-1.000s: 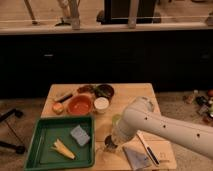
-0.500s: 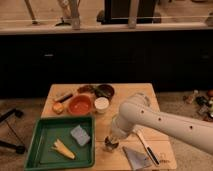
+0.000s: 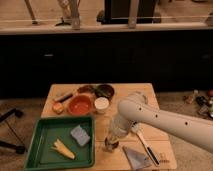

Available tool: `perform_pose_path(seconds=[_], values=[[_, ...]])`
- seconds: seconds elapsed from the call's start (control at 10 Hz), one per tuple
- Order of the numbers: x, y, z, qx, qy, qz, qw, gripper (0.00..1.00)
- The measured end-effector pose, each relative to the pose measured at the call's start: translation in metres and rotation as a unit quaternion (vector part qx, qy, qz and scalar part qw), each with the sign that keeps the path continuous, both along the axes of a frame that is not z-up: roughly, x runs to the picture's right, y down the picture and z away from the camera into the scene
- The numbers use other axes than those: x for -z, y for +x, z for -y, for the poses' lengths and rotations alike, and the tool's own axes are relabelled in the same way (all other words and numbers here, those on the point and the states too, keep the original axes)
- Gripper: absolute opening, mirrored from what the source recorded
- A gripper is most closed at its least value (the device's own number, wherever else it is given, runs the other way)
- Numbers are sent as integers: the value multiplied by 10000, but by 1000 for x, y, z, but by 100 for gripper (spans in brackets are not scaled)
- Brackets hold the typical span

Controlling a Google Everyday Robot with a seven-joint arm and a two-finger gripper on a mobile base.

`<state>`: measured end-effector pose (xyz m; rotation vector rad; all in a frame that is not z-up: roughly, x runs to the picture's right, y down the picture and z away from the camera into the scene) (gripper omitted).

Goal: Place fork in metal cup

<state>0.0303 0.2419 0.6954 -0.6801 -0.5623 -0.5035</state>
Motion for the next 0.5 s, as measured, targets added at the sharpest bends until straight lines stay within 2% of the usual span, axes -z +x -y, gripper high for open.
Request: perform_pose_path(seconds=[0.5], values=[[-11,10,-4,-116,-126,-64,9998,0]])
